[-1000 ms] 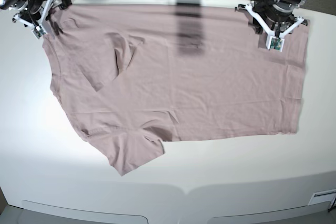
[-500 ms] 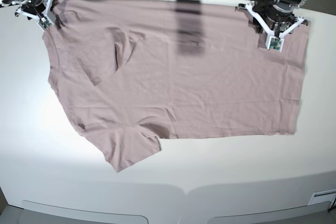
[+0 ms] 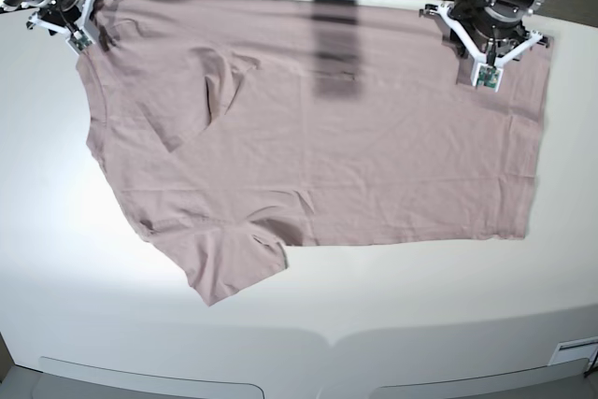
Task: Fold the T-shirt properly
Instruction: 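Hold the shirt edge with both grippers and spread it taut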
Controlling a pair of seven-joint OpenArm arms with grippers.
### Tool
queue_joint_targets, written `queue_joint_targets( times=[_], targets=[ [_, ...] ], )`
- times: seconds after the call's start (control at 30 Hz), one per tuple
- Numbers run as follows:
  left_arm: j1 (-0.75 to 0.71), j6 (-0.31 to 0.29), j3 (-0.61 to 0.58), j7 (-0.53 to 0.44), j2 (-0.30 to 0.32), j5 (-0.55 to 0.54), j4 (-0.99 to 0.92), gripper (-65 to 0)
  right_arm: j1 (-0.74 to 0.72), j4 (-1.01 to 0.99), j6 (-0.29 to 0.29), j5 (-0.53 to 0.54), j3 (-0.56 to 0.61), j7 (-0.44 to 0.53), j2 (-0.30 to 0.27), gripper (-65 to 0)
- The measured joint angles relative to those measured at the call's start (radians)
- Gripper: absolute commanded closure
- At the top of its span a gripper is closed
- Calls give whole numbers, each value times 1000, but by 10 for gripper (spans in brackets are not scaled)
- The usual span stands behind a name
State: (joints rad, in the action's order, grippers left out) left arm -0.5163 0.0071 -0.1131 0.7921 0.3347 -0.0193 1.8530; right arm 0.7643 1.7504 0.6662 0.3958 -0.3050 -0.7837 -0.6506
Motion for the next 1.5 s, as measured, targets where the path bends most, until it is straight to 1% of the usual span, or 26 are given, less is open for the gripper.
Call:
queue_joint_targets(
  times=[0.27,0.43,0.53,0.8,1.13,1.23,1.3,1.33,1.4,1.5],
  targets=[
    [-12,5,0,58,0,9,45,-220,-50,0,0,0,3,-3,5,-390],
    [-12,5,0,58,0,9,46,-220,-51,6,0,0,4,-4,5,-390],
    [-12,19,0,57,0,9,46,-220,-50,26,0,0,4,-5,5,-390],
    [-12,20,0,53,0,9,46,-220,-50,89,0,0,4,-4,5,-390],
    [-12,23,0,50,0,12,57,-220,-53,95,-8,0,4,6,5,-390],
    [-12,42,0,52,0,13,68,-220,-82,95,-8,1,5,8,5,-390],
    [-12,47,0,51,0,39,77,-220,-100,95,-8,1,4,8,9,-390],
    [-12,65,0,50,0,55,82,-220,-111,95,-8,10,4,7,12,-390],
    [-12,76,0,51,2,87,89,-220,-128,95,-8,55,5,5,20,-390],
    [-12,79,0,46,3,90,103,-220,-147,95,-8,54,5,4,27,-390]
  ],
)
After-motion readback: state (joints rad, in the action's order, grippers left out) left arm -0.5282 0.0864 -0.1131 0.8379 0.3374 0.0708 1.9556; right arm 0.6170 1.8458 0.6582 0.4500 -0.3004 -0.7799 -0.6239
